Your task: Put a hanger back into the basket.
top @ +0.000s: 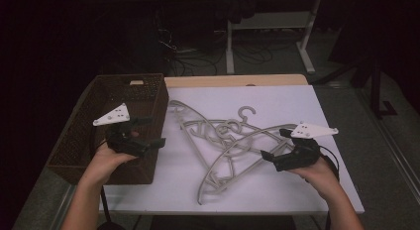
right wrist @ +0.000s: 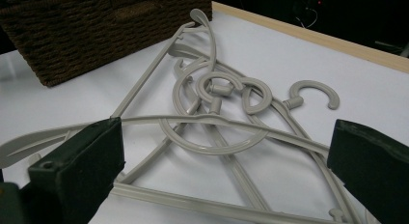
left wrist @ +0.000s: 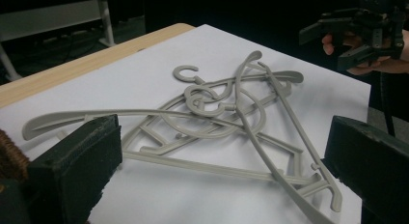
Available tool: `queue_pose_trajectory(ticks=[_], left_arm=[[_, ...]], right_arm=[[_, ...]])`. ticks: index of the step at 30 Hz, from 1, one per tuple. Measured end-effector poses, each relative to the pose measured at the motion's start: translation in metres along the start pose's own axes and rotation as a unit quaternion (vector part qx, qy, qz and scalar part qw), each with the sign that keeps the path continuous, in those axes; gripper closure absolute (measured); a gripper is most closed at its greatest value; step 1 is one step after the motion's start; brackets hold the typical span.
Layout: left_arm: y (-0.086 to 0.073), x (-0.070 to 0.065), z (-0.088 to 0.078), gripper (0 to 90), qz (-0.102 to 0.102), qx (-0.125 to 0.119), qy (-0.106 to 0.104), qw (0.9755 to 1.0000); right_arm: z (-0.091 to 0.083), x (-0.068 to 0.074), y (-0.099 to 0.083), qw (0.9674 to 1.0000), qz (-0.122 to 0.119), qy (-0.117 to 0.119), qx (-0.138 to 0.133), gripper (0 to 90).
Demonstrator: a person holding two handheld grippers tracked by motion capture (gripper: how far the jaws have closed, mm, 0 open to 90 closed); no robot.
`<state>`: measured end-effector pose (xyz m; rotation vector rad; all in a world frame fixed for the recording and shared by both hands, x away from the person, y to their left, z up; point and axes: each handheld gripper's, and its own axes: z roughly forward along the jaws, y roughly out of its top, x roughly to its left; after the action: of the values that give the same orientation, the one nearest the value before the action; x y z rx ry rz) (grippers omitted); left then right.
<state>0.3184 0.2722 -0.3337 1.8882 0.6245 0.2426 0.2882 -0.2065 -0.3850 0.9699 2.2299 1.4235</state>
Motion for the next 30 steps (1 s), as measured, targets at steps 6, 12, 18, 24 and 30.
queue_pose_trajectory(ticks=[6, 12, 18, 24, 30], left_arm=[[0.005, -0.007, 0.008, 0.0, 0.001, -0.001, -0.012, 0.9999], [0.007, -0.009, 0.013, 0.0, -0.005, 0.001, -0.013, 0.9999], [0.010, -0.014, 0.022, 0.0, -0.013, 0.001, -0.018, 0.9998], [0.015, -0.023, 0.040, 0.0, -0.013, 0.000, -0.027, 0.9996], [0.014, -0.034, 0.066, 0.0, -0.014, 0.012, -0.033, 0.9993]], right_arm=[[0.000, -0.002, -0.001, 1.0000, -0.001, -0.006, 0.006, 0.0], [0.004, -0.001, -0.004, 0.9997, -0.009, -0.009, 0.022, 0.0], [0.008, -0.001, -0.005, 0.9991, -0.016, -0.014, 0.037, 0.0], [0.012, -0.002, -0.008, 0.9984, -0.010, -0.014, 0.055, 13.1], [0.018, -0.003, -0.013, 0.9967, 0.011, 0.003, 0.080, 44.1]])
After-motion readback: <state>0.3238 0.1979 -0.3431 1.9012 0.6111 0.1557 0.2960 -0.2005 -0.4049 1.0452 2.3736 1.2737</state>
